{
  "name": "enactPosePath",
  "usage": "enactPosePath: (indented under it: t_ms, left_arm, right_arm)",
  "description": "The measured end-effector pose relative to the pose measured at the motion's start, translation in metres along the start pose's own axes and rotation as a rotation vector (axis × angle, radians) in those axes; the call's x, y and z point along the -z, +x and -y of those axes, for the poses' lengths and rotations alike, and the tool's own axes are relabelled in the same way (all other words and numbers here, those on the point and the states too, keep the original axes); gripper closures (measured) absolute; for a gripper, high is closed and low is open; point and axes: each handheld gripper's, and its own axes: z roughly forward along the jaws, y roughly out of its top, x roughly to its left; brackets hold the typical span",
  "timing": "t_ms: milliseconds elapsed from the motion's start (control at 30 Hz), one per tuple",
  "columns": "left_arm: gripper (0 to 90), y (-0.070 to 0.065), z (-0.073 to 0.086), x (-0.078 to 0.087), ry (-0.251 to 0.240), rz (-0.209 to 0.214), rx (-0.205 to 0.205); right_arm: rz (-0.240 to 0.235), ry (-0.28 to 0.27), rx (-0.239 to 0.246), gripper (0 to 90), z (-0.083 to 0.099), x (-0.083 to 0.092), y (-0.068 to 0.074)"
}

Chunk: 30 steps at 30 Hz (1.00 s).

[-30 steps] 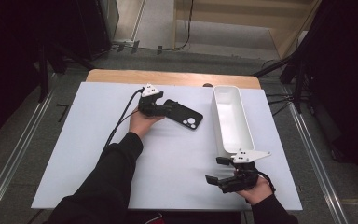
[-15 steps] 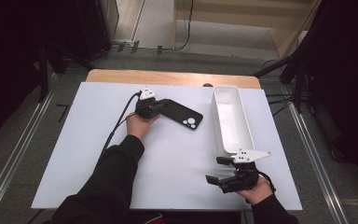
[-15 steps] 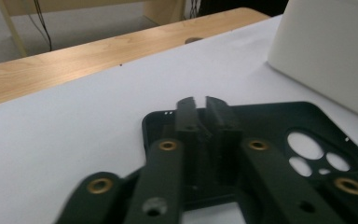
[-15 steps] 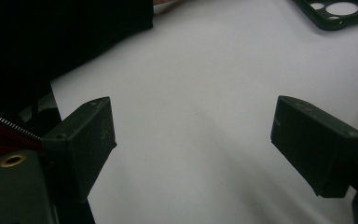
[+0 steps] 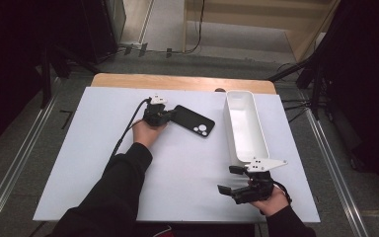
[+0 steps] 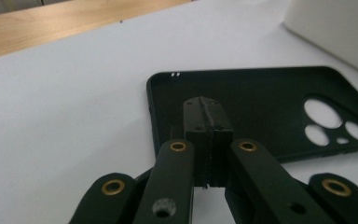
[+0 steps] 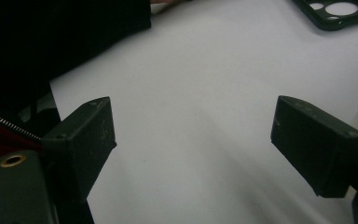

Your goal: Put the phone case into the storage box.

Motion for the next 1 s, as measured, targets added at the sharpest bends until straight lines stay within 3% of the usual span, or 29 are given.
enactPosePath:
  t_ms: [133, 333, 800, 1000]
  left_arm:
    - [89.5, 0.0013, -0.0004, -0.0018, 0.045, -0.004, -0.003]
    - [89.4, -0.0003, -0.0011, -0.0046, 0.070, -0.018, -0.010]
    - [89.5, 0.0036, 0.0012, 0.0006, 0.091, 0.028, 0.022]
    - [89.5, 0.0024, 0.0014, 0.0049, 0.120, 0.038, -0.004]
  right_arm:
    - [-0.005, 0.006, -0.003, 12.3, -0.0002, -0.0005, 0.0001]
    - [-0.003, 0.005, -0.003, 12.3, -0.0002, -0.0003, 0.0003]
    - [-0.004, 0.001, 0.003, 12.3, 0.0004, 0.0014, 0.0004]
    - [-0.006, -0.010, 0.012, 13.7, 0.0003, 0.0011, 0.0011]
